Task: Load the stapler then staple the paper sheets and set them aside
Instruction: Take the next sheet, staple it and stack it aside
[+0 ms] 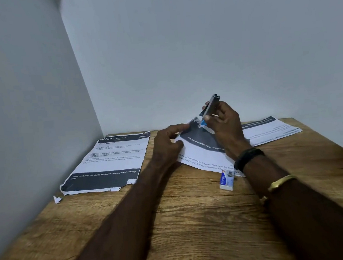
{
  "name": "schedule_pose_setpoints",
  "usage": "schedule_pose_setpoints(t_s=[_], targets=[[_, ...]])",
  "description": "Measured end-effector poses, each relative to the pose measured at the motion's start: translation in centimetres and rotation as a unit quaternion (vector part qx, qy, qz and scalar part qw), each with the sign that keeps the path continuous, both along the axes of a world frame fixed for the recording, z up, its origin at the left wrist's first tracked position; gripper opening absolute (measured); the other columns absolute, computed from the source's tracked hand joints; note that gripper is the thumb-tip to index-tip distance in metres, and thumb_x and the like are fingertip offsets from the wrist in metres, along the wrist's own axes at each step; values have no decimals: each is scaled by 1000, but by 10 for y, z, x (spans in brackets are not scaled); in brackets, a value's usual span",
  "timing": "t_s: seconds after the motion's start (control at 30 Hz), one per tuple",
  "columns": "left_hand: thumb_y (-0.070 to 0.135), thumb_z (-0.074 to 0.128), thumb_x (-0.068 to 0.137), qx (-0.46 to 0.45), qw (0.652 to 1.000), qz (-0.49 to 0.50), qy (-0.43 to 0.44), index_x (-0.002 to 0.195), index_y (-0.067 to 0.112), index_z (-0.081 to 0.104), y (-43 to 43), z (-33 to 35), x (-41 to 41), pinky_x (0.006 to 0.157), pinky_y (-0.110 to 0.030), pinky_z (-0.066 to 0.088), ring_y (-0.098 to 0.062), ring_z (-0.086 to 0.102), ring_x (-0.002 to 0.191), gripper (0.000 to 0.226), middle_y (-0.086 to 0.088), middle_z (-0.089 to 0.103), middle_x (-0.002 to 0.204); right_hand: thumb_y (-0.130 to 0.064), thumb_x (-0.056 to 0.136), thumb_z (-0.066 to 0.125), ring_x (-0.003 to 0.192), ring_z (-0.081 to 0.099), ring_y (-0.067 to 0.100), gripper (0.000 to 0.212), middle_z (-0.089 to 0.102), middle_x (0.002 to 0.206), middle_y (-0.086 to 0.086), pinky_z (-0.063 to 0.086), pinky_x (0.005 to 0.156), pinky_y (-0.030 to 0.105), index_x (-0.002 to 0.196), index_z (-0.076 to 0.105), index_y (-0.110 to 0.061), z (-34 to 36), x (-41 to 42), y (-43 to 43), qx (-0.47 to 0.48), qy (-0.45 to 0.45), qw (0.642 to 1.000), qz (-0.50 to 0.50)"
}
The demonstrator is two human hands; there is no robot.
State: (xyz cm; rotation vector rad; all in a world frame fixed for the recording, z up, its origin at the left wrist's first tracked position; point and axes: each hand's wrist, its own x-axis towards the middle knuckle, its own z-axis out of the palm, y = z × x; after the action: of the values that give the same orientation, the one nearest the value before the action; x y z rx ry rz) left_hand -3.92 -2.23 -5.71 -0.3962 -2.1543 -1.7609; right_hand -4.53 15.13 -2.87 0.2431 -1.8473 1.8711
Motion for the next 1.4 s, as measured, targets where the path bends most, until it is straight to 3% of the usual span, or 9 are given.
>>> schedule_pose_setpoints(t_s=[0.1,0.4,0.53,0.73,0.9,1.03,1.2,1.3,1.4], targets=[[-18,50,80,-12,1000,0,13,122,8,73,0,2,3,97,-34,59,-21,67,118,55,-5,72,127,6,92,66,115,69,18,33,73,119,6,59,97,40,122,66,-9,1,-1,-1,10,4,1000,3],[-19,52,82,-19,999,-10,30,123,9,73,0,2,3,97,-40,59,-20,67,117,54,-4,71,128,2,93,67,109,70,21,27,74,113,6,60,95,46,117,67,-12,1,0,-8,58,5,998,2],[-17,54,83,-29,999,-15,40,124,8,72,0,-1,-1,96,-33,60,-21,66,119,52,-6,70,130,0,94,66,105,71,19,22,74,108,3,62,90,44,111,67,-13,2,0,-8,73,4,997,-14],[-15,51,77,-58,996,-22,65,127,9,71,-3,-4,-6,100,-38,58,-24,63,124,58,-8,67,136,1,94,66,102,71,19,22,74,107,4,62,89,44,114,67,-7,2,-1,-9,74,-1,997,-11],[-1,46,67,-74,994,-35,71,129,12,70,1,-4,-9,95,-29,55,-22,61,125,68,-5,62,142,4,94,64,106,71,28,25,73,112,13,62,88,44,117,65,-4,0,-1,-10,52,-7,998,17],[1,46,69,-67,995,-48,61,129,15,70,2,-5,-10,89,-27,58,-22,62,122,66,-3,62,143,5,94,64,109,71,24,28,72,116,12,61,91,40,121,64,-4,-1,0,-10,71,-6,997,25],[0,47,68,-81,993,-47,69,129,14,71,1,-3,-8,84,-22,56,-21,63,120,67,-4,64,140,0,96,64,90,74,9,19,74,101,0,65,80,38,113,64,-8,-1,0,-9,80,-7,997,10],[0,47,69,-81,993,-44,68,128,16,71,2,-4,-8,82,-21,56,-20,64,118,65,-2,64,140,-1,95,65,95,74,19,16,74,103,5,64,80,46,108,65,-11,0,0,-9,86,-9,996,-4],[0,46,69,-74,994,-42,65,127,17,72,3,-3,-6,86,-29,59,-19,64,118,65,-1,64,140,1,93,66,97,74,23,17,75,104,7,63,84,49,104,66,-13,2,0,-9,95,-5,995,-15]])
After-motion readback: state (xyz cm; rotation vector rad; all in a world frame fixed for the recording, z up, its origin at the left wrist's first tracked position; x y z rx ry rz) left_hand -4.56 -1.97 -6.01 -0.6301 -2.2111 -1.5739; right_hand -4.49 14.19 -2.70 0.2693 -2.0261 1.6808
